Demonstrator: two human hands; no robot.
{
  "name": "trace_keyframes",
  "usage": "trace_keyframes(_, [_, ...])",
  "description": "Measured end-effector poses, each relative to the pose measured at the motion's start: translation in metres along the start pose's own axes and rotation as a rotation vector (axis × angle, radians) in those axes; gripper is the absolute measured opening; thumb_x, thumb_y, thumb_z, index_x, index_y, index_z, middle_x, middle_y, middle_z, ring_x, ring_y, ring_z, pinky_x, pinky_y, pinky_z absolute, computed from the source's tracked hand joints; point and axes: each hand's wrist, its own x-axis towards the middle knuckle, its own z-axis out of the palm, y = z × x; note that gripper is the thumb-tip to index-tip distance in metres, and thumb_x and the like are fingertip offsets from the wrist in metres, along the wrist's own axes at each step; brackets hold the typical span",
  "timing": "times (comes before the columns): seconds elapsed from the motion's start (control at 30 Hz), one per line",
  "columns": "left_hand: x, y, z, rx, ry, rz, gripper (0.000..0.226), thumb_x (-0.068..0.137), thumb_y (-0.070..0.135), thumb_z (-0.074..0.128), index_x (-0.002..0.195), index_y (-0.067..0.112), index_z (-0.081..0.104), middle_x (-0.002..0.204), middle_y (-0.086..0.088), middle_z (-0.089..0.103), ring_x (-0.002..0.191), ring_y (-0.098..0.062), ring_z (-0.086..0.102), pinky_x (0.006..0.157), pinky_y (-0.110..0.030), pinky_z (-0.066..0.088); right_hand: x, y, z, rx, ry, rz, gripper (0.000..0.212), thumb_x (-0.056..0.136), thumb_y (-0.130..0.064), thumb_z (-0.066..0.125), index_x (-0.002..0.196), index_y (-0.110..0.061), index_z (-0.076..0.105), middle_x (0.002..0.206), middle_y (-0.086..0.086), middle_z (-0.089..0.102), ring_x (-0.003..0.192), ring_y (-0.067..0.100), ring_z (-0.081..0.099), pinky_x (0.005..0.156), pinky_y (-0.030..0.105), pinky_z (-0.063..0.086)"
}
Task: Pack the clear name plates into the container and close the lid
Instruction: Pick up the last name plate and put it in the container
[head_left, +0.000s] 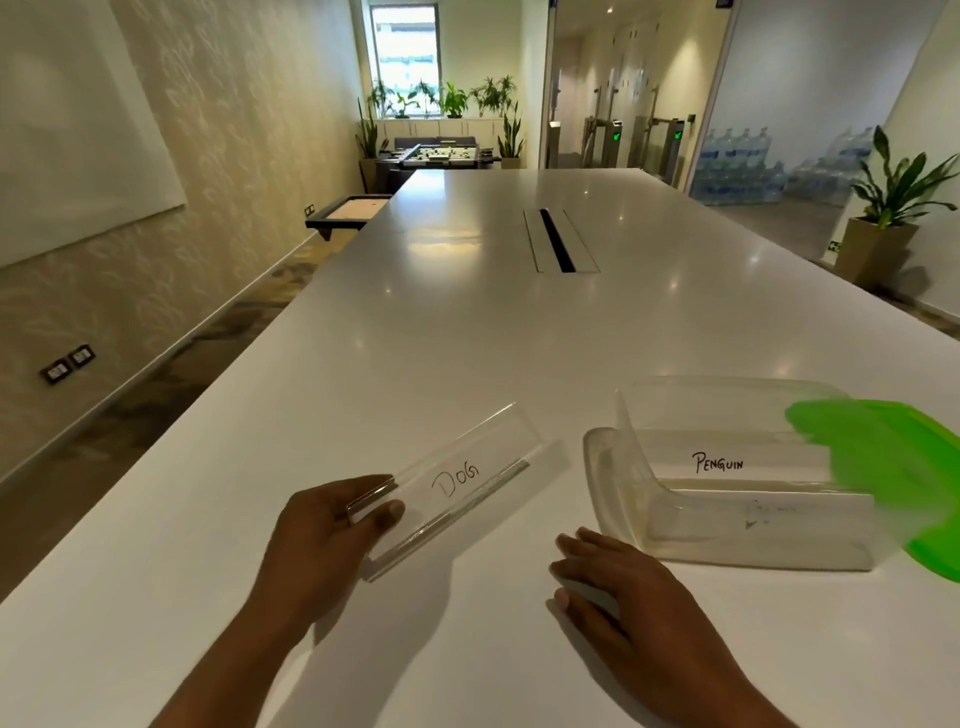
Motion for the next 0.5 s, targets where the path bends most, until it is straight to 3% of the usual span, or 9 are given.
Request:
trace_keyframes(0.07, [-0.017, -0.004, -0.012, -0.036, -0.047, -0.035, 0.026, 0.081, 0.018, 0.074, 0.087, 0.043, 0.071, 0.084, 0.023, 0.075, 0.079, 0.003, 0.070, 0.070, -0.020, 0.055, 0.000, -0.001, -0.002, 0.017, -0.004, 0.000, 0.043, 0.081, -0.061, 0.051, 0.114, -0.039, 0.067, 0.132, -0.029, 0.053, 0.130, -0.017, 0.031, 0.103, 0.008, 0.027])
trace_keyframes(0.17, [-0.039, -0.011, -0.027, -0.104, -0.116, -0.112, 0.023, 0.077, 0.017, 0.077, 0.093, 0.033, 0.077, 0.094, 0.017, 0.077, 0.090, -0.001, 0.071, 0.081, -0.023, 0.052, -0.001, -0.004, -0.009, 0.111, -0.016, 0.008, 0.046, 0.077, -0.054, 0.062, 0.117, -0.034, 0.067, 0.131, -0.024, 0.056, 0.126, -0.012, 0.043, 0.104, 0.019, 0.037])
trace_keyframes(0.27, [-0.059, -0.016, -0.036, -0.157, -0.161, -0.141, 0.027, 0.072, 0.020, 0.077, 0.096, 0.031, 0.078, 0.101, 0.014, 0.076, 0.097, -0.005, 0.070, 0.086, -0.022, 0.052, -0.001, -0.011, -0.015, 0.223, 0.004, 0.036, 0.058, 0.072, -0.054, 0.066, 0.125, -0.032, 0.060, 0.125, -0.024, 0.058, 0.116, -0.015, 0.050, 0.093, 0.006, 0.037])
trace_keyframes(0.33, [-0.068, -0.016, -0.040, -0.197, -0.187, -0.143, 0.030, 0.067, 0.024, 0.075, 0.096, 0.032, 0.077, 0.101, 0.012, 0.076, 0.098, -0.007, 0.070, 0.085, -0.019, 0.054, -0.002, -0.013, -0.018, 0.254, -0.001, 0.053, 0.067, 0.071, -0.058, 0.065, 0.132, -0.033, 0.055, 0.125, -0.026, 0.056, 0.114, -0.015, 0.050, 0.090, 0.005, 0.038])
trace_keyframes(0.43, [-0.073, -0.015, -0.043, -0.200, -0.212, -0.132, 0.031, 0.066, 0.026, 0.074, 0.097, 0.029, 0.078, 0.102, 0.014, 0.076, 0.098, -0.005, 0.070, 0.085, -0.016, 0.052, -0.002, -0.010, -0.021, 0.408, -0.067, 0.117, 0.077, 0.066, -0.064, 0.067, 0.137, -0.040, 0.047, 0.132, -0.025, 0.055, 0.121, -0.008, 0.050, 0.093, 0.016, 0.041])
trace_keyframes(0.5, [-0.074, -0.011, -0.044, -0.220, -0.217, -0.117, 0.033, 0.067, 0.023, 0.073, 0.100, 0.025, 0.076, 0.101, 0.013, 0.076, 0.097, -0.005, 0.070, 0.081, -0.015, 0.053, 0.000, -0.011, -0.027, 0.619, -0.117, 0.124, 0.084, 0.063, -0.060, 0.075, 0.138, -0.036, 0.046, 0.138, -0.018, 0.054, 0.126, 0.003, 0.050, 0.099, 0.025, 0.044])
